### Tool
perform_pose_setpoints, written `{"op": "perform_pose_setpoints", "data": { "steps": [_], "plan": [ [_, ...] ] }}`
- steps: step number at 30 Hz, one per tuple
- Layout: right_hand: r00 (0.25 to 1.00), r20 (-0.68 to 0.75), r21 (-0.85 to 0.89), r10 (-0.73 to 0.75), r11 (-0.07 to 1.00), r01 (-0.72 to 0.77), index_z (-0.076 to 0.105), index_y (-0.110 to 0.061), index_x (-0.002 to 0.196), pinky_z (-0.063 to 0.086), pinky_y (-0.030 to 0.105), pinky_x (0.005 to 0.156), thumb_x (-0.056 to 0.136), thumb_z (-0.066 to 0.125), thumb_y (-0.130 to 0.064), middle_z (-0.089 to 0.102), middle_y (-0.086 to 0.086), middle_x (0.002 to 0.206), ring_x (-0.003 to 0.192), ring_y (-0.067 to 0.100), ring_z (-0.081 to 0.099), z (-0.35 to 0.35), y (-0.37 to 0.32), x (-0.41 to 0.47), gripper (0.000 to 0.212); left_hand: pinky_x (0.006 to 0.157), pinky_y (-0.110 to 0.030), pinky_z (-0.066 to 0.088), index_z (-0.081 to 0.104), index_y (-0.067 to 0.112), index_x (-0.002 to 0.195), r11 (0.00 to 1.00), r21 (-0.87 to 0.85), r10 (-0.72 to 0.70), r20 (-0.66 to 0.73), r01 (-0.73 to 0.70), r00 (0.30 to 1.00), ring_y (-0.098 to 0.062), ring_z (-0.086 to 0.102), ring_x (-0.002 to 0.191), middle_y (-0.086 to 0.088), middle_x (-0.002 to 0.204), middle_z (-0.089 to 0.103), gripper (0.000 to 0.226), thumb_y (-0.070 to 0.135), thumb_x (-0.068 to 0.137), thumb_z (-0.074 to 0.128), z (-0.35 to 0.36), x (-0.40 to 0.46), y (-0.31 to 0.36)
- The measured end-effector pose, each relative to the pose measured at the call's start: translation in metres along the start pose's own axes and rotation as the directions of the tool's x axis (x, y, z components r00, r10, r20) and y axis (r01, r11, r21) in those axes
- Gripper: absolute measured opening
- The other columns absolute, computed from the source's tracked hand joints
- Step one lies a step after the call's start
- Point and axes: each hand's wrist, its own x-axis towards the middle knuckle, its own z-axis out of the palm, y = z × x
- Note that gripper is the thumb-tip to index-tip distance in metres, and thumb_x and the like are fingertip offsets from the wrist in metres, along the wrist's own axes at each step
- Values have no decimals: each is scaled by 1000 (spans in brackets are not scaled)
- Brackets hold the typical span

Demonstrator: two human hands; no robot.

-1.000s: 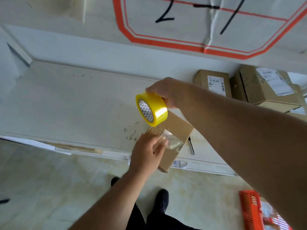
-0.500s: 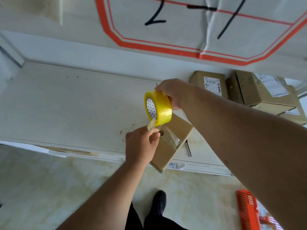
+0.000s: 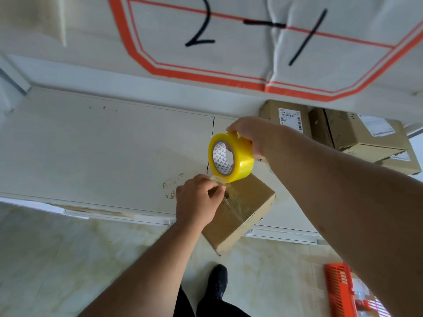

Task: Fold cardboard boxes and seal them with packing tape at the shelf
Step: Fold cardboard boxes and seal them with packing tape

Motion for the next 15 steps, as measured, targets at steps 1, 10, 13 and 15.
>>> {"op": "perform_pose_setpoints", "data": {
  "steps": [1,10,13,15],
  "plan": [
    [1000,-9,1,0,1000,0,62,-12,109,57,50,96,91,75,-22,74,15,110,101,33,73,-1,1,1,24,74,-41,52,79,29,88,1000,12,8,15,-8,1000,-17,63,81,12,88,64,23,49,88,67,4,-1,-2],
    [999,29,83,16,996,-18,64,-8,106,61,44,90,97,68,-15,75,15,93,87,27,75,-13,6,-2,12,84,-42,54,68,30,99,979,-150,-134,52,140,990,-14,67,84,12,96,68,28,50,81,78,7,-4,-5],
    [999,33,111,20,994,-23,64,-8,102,62,42,87,98,67,-15,74,15,92,83,27,73,-17,9,-2,9,79,-38,53,63,30,86,973,-123,-186,82,195,979,-14,64,75,12,81,67,17,46,89,68,7,-4,-6],
    [999,27,109,28,994,-31,65,-7,106,63,40,82,97,68,-15,76,15,95,80,26,74,-18,11,-2,12,70,-35,47,52,25,70,961,-95,-250,108,260,962,-17,59,63,9,64,60,34,47,94,63,8,-3,-5]
  ]
}}
